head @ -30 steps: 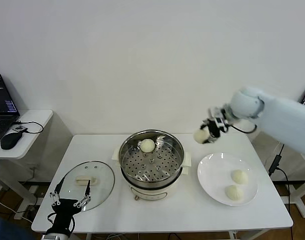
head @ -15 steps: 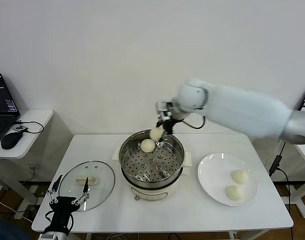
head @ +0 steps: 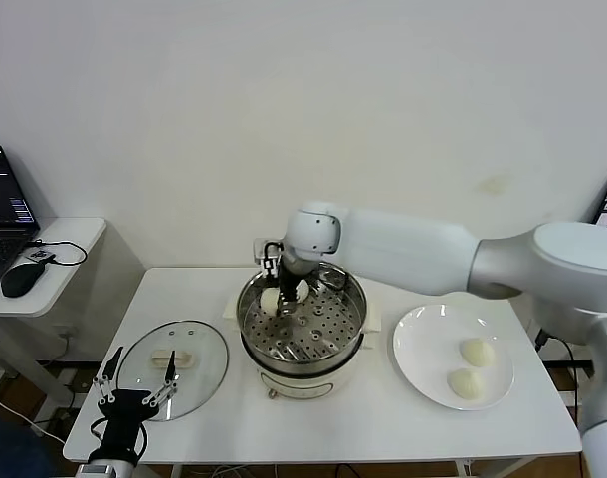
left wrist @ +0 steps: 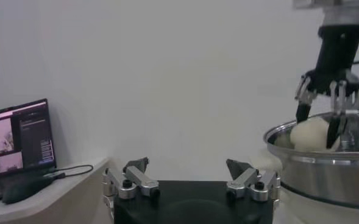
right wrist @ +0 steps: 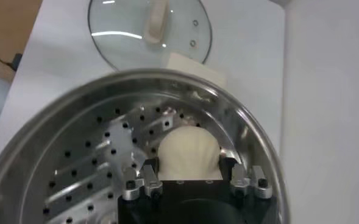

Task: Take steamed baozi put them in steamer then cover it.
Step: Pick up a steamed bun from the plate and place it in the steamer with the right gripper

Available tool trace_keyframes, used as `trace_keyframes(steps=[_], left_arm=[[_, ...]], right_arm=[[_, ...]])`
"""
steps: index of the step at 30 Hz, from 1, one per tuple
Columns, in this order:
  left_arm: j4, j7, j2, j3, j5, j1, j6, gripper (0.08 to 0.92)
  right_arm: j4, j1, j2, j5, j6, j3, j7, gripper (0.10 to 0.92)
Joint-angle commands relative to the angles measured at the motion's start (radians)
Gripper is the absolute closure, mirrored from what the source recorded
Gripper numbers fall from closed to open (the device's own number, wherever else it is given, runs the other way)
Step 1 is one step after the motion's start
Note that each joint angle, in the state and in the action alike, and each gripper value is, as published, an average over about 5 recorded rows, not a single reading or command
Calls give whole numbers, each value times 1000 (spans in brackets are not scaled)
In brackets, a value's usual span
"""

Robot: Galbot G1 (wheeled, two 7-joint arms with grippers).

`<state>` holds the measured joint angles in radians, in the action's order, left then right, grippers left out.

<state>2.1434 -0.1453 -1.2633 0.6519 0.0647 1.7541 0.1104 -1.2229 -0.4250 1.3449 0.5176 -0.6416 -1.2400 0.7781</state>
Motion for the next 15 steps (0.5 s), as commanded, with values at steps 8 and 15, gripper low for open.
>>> trace_keyframes(steps=[8, 15], left_arm=[[-4, -1, -1, -1, 0, 0, 2, 177], [-1, 0, 5, -1, 1, -2, 0, 177]], right_arm=[[19, 27, 29, 7, -35, 8, -22, 390], [-90, -142, -105, -9, 43, 12, 150, 228]])
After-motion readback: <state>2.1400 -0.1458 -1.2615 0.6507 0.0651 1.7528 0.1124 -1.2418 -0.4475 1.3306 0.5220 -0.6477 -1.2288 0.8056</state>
